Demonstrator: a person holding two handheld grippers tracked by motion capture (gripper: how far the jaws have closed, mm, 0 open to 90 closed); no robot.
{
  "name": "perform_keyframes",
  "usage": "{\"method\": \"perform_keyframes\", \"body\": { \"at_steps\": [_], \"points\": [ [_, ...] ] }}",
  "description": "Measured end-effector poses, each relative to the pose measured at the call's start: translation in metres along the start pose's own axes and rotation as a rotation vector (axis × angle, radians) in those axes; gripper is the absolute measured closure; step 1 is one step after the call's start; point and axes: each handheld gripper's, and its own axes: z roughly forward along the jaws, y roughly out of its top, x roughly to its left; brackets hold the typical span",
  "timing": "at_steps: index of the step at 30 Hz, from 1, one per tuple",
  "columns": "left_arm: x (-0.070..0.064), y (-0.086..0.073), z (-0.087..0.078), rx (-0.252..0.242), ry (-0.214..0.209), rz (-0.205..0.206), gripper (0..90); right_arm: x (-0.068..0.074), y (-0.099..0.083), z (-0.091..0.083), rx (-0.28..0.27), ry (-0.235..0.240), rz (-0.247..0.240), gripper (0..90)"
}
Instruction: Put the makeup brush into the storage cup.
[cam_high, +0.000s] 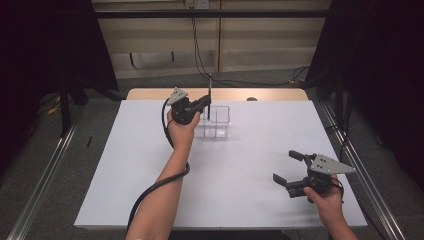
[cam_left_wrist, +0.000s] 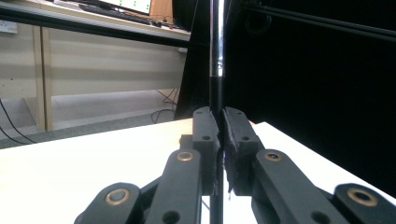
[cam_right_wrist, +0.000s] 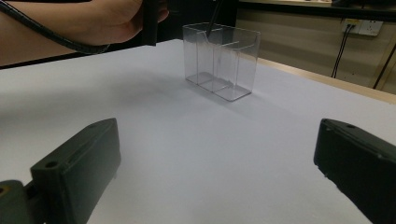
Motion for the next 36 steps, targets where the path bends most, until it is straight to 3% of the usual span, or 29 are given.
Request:
{"method": "perform_keyframes", "body": {
  "at_steps": [36],
  "points": [
    [-0.0018, -0.0081, -0.0091, 0.031, 0.0, 0.023, 84.0, 0.0008, 0.0, 0.0024, 0.008, 0.008, -0.003, 0.0]
  ]
}}
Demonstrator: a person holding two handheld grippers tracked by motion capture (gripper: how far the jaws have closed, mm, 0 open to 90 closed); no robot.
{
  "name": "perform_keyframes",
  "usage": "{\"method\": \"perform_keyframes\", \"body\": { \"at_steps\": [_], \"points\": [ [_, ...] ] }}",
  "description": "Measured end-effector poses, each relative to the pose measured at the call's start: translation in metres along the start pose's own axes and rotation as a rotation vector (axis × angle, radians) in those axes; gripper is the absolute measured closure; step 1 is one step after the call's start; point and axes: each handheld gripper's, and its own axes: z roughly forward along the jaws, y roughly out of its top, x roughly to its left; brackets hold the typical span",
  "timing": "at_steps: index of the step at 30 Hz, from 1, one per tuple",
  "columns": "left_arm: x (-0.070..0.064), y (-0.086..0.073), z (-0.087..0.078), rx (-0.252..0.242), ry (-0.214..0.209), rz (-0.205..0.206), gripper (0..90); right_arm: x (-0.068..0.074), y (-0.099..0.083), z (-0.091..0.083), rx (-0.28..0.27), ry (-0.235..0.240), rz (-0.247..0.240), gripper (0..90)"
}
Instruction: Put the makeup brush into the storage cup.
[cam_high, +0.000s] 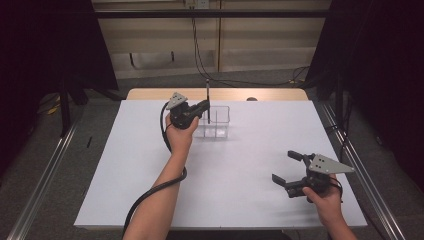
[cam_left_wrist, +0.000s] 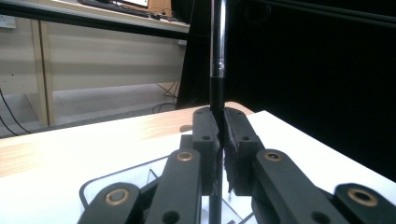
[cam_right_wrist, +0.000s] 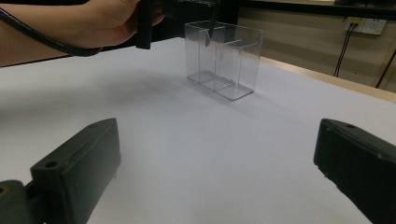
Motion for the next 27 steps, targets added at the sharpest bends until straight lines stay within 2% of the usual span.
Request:
{"method": "perform_keyframes", "body": {
  "at_steps": [27],
  "points": [
    [-0.0007, -0.0036, 0.0, 0.016, 0.004, 0.021, 83.9, 0.0001, 0.0001, 0.0005, 0.004, 0.005, -0.004, 0.1]
  ]
}}
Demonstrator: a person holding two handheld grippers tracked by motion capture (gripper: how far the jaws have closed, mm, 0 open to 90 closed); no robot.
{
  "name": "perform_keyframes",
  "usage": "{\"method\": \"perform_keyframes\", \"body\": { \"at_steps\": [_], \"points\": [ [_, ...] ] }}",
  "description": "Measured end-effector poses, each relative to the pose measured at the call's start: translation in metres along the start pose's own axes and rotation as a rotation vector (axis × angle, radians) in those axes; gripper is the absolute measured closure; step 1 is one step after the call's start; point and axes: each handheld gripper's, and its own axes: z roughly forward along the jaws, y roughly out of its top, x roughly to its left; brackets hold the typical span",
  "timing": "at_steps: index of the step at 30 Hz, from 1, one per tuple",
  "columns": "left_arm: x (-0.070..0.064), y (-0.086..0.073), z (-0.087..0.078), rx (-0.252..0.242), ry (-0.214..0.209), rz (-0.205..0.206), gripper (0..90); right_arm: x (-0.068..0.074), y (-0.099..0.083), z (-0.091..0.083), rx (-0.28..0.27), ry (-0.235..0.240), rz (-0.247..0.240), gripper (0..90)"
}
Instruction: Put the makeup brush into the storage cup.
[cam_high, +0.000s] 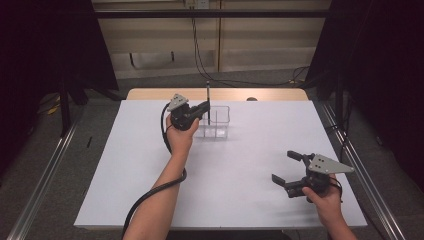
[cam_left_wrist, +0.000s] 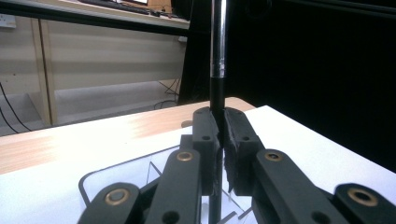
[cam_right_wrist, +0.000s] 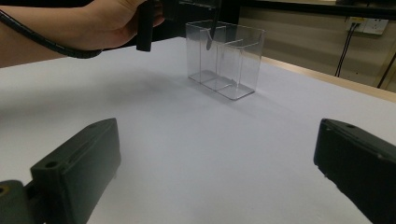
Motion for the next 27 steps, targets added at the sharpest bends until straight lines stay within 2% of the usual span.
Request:
{"method": "perform_keyframes", "body": {
  "at_steps": [16, 27],
  "points": [
    [0.0005, -0.0007, -0.0018, 0.019, -0.007, -0.004, 83.3, 0.0008, 0.0001, 0.0009, 0.003, 0.003, -0.001, 0.1],
    [-0.0007, 0.0035, -0.0063, -0.007, -0.018, 0.006, 69.5, 0.0008, 0.0002, 0.0011, 0.0, 0.004, 0.0, 0.1]
  ]
}}
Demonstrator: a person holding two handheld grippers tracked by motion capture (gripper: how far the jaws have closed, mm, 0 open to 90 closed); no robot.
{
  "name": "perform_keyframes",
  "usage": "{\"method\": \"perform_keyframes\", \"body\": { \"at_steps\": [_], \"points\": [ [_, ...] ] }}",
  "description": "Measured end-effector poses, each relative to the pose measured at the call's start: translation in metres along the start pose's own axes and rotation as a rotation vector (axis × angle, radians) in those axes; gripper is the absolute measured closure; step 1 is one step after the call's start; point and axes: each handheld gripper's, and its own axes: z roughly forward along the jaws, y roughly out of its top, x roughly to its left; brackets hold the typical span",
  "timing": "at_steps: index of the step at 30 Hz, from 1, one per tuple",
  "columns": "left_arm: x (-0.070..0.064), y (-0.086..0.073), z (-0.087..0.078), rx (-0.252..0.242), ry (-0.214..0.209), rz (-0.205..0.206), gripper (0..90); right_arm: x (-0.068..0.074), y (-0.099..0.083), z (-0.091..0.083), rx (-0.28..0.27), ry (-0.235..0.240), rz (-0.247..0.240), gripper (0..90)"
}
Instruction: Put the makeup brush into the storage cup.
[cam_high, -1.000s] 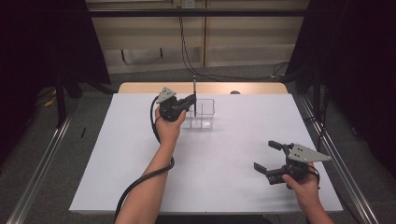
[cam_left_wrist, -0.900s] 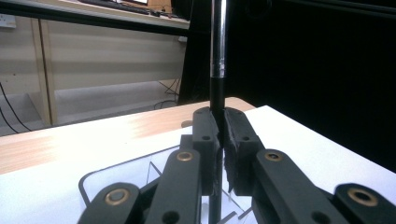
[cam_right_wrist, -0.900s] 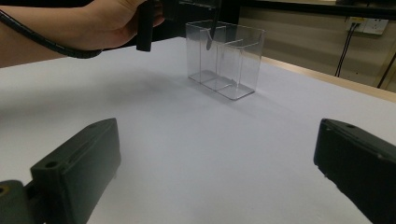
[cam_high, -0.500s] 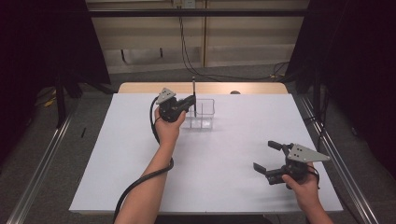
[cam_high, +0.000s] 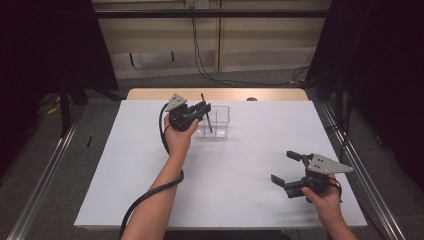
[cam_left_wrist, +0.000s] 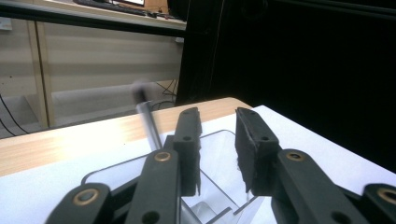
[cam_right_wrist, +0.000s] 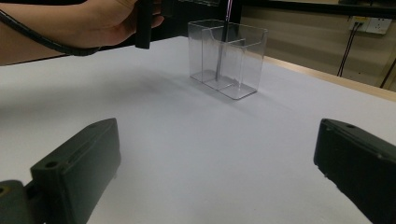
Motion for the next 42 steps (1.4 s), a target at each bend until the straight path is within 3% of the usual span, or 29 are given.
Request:
{"method": "perform_keyframes", "body": {
  "at_steps": [28, 42],
  "points": [
    [0.0, 0.004, -0.012, -0.02, -0.041, 0.016, 43.8, 0.001, 0.0, 0.001, 0.002, 0.002, -0.006, 0.1],
    [0.0, 0.004, -0.02, -0.063, -0.045, 0.035, 28.6, 0.001, 0.0, 0.001, 0.005, -0.001, -0.003, 0.1]
  ]
}}
